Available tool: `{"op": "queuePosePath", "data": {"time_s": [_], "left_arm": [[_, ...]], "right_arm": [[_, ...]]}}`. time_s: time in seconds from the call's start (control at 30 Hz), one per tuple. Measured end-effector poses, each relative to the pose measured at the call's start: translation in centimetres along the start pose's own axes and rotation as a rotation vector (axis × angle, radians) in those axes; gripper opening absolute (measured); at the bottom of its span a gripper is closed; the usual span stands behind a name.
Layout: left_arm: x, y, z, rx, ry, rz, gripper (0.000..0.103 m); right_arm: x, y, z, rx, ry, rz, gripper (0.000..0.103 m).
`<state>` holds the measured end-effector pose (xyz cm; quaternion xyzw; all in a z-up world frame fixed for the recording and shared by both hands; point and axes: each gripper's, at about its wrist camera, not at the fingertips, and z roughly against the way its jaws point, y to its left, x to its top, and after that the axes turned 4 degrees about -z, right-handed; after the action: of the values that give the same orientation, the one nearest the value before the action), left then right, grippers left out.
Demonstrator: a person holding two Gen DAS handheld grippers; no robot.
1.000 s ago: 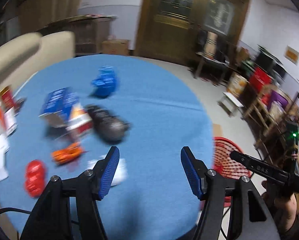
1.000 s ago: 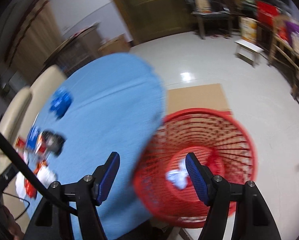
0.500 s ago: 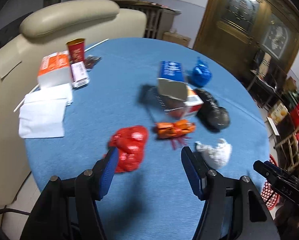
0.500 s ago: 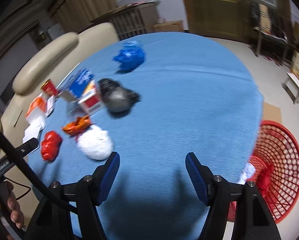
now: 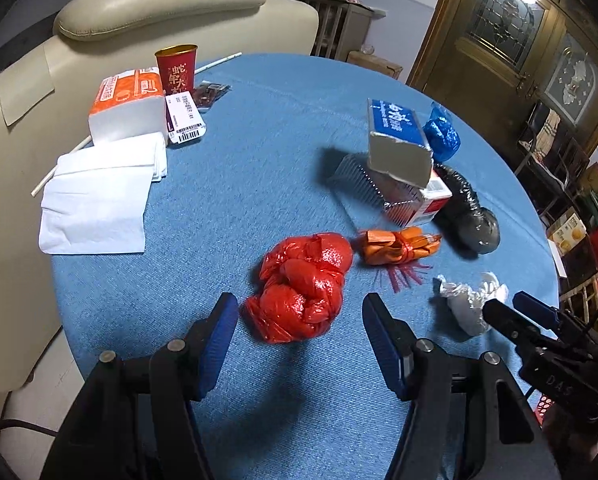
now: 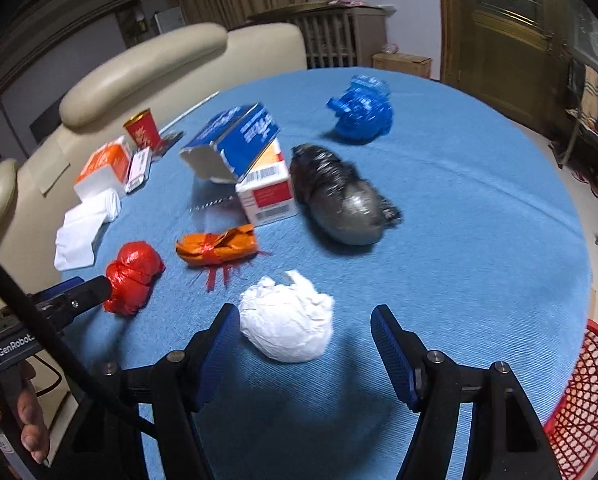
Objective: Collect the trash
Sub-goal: 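Grasp the white crumpled paper with the right tool while the left grasps the red plastic bag, then carry the white paper and red bag in both tools to the red basket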
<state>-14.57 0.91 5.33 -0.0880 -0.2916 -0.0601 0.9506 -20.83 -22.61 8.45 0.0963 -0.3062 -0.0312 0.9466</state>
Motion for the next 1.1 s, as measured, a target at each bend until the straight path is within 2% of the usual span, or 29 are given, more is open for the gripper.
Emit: {"op": "queuePosePath", "data": {"time_s": [0.4, 0.5, 0.7, 0.9, 1.03, 1.1], "left_arm": [[0.3, 0.4, -2.6, 0.016, 0.043, -0.003, 0.065], [0.6, 0.2, -3.0, 0.025, 0.045, -0.011, 0.065], [0.7, -0.3, -4.0, 0.06, 0.056, -0.032, 0.065], [0.4, -0.8, -4.6, 0.075, 0.069, -0.063, 0.065], [0.4, -1.0, -4.5, 0.083, 0.067, -0.077, 0.055], [0.5, -1.0, -4.3, 0.08, 0.063, -0.078, 0.055]], "right_arm": [[-0.2, 1.2, -2.7, 0.007, 0.032, 0.047, 0.071], [-0.4, 1.5, -3.0, 0.016, 0.043, 0.057, 0.056], [-0.6, 1.9, -2.9, 0.019, 0.045, 0.069, 0.049], [-0.8, 1.3, -2.5, 0.03, 0.045, 0.045, 0.048], [-0.9, 1.0, -2.2, 0.029, 0.041, 0.034, 0.048], [-0.9, 0.9, -2.0, 0.029, 0.037, 0.029, 0.048]]}}
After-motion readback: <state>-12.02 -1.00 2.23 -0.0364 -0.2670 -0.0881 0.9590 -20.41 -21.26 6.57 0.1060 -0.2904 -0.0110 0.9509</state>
